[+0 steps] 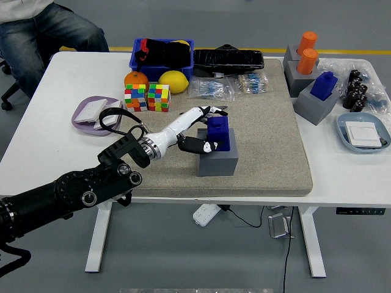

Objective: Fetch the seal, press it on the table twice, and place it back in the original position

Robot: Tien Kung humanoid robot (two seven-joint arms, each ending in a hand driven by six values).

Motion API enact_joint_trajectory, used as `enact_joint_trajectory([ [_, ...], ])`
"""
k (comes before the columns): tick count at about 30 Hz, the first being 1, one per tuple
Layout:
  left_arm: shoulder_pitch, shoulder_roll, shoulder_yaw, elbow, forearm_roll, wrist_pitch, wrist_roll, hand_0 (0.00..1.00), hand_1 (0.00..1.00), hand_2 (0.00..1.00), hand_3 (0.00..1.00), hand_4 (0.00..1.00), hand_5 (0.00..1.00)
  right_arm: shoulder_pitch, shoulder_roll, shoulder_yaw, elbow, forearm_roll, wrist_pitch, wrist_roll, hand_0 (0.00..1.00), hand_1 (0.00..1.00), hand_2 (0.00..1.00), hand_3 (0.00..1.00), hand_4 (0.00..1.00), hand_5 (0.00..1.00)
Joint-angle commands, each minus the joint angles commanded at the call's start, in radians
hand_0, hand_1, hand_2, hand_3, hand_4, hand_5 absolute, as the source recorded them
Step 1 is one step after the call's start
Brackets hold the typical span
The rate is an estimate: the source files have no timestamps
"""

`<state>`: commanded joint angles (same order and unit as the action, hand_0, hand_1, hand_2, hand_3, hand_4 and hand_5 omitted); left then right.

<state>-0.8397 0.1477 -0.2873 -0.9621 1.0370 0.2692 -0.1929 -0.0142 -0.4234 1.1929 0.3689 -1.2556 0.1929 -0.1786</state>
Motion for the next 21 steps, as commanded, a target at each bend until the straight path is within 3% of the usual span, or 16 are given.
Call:
enact_joint_trajectory([
  [13, -0.005, 0.008, -0.003, 0.003, 0.003, 0.000, 0.003, 0.833, 0.582, 0.510, 0.811, 0.604, 0.002, -0.001, 0.000, 0.001, 0.000, 0.001, -0.001, 0.001, 0.934, 0.782, 0.784, 0.810, 0.872, 0.479],
  [21, -0.034, 0.026, -0.003, -0.023, 0.029, -0.014, 0.026, 0.833, 0.562, 0.497, 0.810, 0.600, 0.002, -0.001, -0.002, 0.002, 0.000, 0.002, -0.001, 0.001, 0.934, 0.782, 0.784, 0.810, 0.872, 0.479],
])
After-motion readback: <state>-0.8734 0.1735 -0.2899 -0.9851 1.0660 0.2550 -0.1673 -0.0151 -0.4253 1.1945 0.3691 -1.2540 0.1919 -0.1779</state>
